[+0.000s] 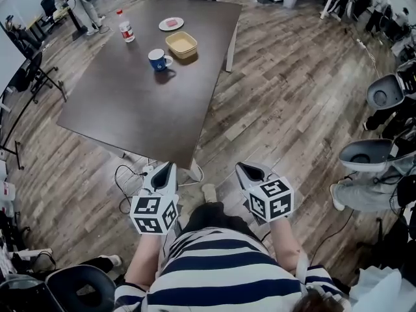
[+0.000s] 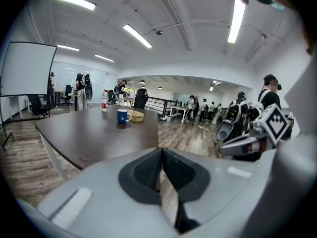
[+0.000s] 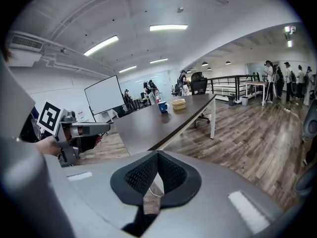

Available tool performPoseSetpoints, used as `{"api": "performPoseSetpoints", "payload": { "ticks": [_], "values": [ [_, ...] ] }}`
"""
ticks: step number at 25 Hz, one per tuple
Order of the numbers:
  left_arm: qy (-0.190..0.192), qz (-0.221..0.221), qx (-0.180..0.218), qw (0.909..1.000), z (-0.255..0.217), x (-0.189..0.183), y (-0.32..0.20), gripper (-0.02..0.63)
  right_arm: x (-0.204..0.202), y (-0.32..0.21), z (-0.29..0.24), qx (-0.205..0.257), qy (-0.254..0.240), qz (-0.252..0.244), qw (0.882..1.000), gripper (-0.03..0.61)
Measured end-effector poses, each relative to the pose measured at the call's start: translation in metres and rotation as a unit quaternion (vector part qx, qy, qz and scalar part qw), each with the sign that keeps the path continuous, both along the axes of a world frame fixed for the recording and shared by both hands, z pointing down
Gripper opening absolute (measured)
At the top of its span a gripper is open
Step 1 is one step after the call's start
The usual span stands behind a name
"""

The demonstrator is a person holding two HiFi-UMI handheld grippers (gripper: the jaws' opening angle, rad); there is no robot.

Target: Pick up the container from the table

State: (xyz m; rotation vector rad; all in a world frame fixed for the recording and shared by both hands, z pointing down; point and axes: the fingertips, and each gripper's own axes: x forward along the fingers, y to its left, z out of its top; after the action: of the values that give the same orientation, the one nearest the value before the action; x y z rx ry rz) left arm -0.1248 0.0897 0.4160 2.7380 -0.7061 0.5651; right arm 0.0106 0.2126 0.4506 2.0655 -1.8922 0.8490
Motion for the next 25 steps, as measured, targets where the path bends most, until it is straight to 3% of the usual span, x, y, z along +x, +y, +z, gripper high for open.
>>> {"api": "performPoseSetpoints", "payload": {
  "ticks": [14,25],
  "values": [
    [0.005,-0.020,-0.006,0.9998,0.012,0.066,-0.100,0.000,0.076,-0.094,-0.009,-0.011,0.022,-0.029,0.999,-0.002],
    [0.012,-0.032,-0.019,0.9992,0.019,0.085,-0.166,0.000,0.104,-0.181,-0.014,-0.011,0.043,-0.069,0.997,-0.002]
  ]
}}
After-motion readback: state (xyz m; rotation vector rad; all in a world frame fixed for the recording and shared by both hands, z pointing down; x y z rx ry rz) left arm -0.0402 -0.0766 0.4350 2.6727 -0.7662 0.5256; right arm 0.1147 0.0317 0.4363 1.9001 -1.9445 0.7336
